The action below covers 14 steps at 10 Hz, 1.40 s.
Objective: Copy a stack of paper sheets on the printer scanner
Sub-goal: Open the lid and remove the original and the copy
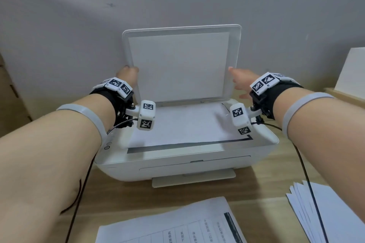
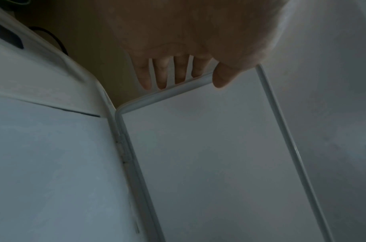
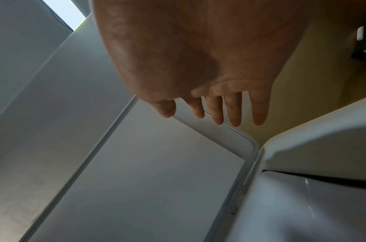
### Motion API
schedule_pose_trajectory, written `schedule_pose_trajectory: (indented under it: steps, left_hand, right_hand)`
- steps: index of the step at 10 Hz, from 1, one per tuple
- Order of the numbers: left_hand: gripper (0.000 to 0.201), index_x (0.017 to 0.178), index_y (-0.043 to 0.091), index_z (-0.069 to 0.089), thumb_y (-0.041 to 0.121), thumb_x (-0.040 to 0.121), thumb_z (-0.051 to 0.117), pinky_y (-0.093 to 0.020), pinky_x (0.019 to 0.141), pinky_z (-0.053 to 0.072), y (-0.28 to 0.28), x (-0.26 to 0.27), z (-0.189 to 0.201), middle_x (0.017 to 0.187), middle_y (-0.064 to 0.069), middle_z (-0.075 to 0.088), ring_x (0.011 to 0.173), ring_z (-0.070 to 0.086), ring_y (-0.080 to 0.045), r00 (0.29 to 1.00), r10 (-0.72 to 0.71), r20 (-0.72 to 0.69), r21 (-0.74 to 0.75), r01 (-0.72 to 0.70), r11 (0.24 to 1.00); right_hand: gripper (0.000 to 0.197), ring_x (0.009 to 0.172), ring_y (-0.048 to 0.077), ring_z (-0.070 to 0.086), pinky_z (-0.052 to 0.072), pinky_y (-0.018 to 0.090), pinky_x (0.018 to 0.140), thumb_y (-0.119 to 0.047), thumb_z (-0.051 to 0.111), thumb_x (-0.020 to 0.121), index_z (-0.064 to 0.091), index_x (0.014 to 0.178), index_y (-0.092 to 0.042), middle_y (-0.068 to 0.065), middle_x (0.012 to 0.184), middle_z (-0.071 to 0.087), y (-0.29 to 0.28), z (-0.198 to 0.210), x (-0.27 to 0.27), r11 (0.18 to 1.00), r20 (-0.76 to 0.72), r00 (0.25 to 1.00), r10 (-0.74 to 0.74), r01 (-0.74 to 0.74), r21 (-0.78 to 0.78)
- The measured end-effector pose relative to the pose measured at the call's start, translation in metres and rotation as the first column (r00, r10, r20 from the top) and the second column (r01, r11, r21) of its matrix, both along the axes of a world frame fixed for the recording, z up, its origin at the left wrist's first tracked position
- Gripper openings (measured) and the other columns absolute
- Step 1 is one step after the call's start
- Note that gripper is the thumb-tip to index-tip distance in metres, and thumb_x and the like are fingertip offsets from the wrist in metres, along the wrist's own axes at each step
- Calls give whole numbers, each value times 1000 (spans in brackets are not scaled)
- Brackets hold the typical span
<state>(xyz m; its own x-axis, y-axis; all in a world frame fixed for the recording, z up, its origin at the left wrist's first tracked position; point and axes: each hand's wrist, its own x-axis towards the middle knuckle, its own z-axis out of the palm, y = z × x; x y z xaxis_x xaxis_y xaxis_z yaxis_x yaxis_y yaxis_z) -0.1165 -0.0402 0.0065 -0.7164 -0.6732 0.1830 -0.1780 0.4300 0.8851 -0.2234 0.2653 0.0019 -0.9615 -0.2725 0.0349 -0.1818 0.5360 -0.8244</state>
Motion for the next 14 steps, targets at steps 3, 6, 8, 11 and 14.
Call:
schedule_pose_trajectory:
  steps: [3, 6, 8, 11, 14]
  left_hand:
    - [23, 119, 20, 47, 30, 98, 46, -21, 61, 33, 9, -10, -20, 90, 2, 48, 101, 34, -20, 998, -13, 61, 98, 7, 995]
    - [44, 130, 3, 48, 25, 94, 58, -45, 90, 51, 22, 24, -27, 111, -13, 53, 99, 58, -30, 964, 8, 266, 175, -57, 983]
    - [34, 119, 5, 55, 27, 93, 59, -37, 79, 51, 36, 60, -37, 112, -13, 62, 96, 63, -29, 899, 0, 437, -20, 9, 1000]
    - [62, 130, 34, 58, 50, 74, 78, -43, 108, 41, 73, 101, -38, 141, 1, 53, 123, 53, -24, 774, -138, 618, -300, 394, 869]
    - [69, 132, 39, 55, 56, 69, 79, -46, 109, 39, 102, 109, -42, 140, 1, 53, 127, 51, -22, 677, -150, 720, -384, 570, 727]
  right_hand:
    - [62, 119, 32, 55, 44, 53, 101, -55, 35, 96, 42, 144, -17, 8, 136, 54, 4, -32, -13, 999, 121, 991, -51, 53, -14]
    - [42, 109, 24, 60, 50, 45, 94, -49, 40, 98, 59, 122, -20, 5, 122, 60, 18, -32, 11, 1000, 152, 988, 15, -18, 20]
    - [40, 105, 22, 65, 50, 35, 77, -49, 44, 98, 60, 120, -20, 4, 120, 63, 31, -21, 42, 964, 175, 981, 79, -120, 239]
    - [43, 112, 19, 58, 53, 41, 95, -43, 73, 84, 66, 122, -23, -5, 113, 63, 54, -25, 84, 799, 26, 970, 242, -214, 562]
    - [52, 113, 18, 57, 41, 30, 91, -55, 68, 83, 61, 129, -31, -7, 131, 60, 46, -27, 109, 725, -13, 942, 337, -250, 642]
